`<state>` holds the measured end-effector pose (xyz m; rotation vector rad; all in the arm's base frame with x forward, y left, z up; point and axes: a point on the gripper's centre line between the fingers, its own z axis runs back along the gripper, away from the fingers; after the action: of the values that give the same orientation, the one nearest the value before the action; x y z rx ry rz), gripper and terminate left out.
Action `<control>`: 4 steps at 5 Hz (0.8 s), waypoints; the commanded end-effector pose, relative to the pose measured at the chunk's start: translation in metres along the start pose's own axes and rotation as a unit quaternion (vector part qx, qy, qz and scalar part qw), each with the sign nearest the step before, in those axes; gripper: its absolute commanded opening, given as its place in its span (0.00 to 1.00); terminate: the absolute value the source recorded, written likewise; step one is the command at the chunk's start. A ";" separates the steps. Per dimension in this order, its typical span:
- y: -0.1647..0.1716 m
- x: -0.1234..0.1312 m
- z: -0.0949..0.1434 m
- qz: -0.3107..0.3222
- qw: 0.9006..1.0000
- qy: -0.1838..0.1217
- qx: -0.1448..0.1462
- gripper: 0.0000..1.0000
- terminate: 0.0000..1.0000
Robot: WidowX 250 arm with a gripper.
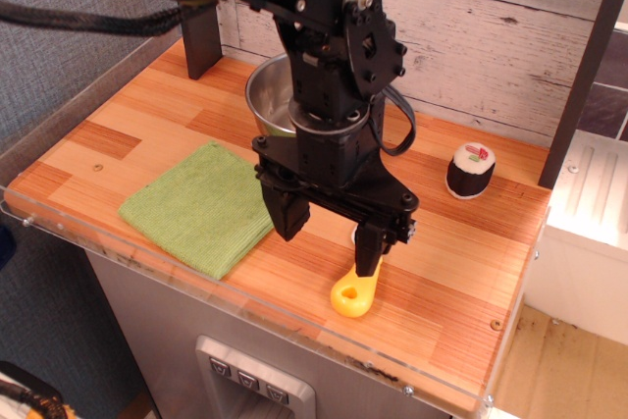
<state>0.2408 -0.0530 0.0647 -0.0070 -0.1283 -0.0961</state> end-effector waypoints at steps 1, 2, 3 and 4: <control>0.000 0.000 0.000 0.000 1.000 0.000 0.000 1.00 0.00; -0.001 0.026 0.000 0.002 1.000 -0.013 -0.011 1.00 0.00; -0.006 0.052 -0.003 0.003 1.000 -0.021 -0.016 1.00 0.00; -0.014 0.074 -0.011 0.000 0.999 -0.028 -0.023 1.00 0.00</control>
<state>0.3090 -0.0722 0.0513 -0.0486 -0.1413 -0.0916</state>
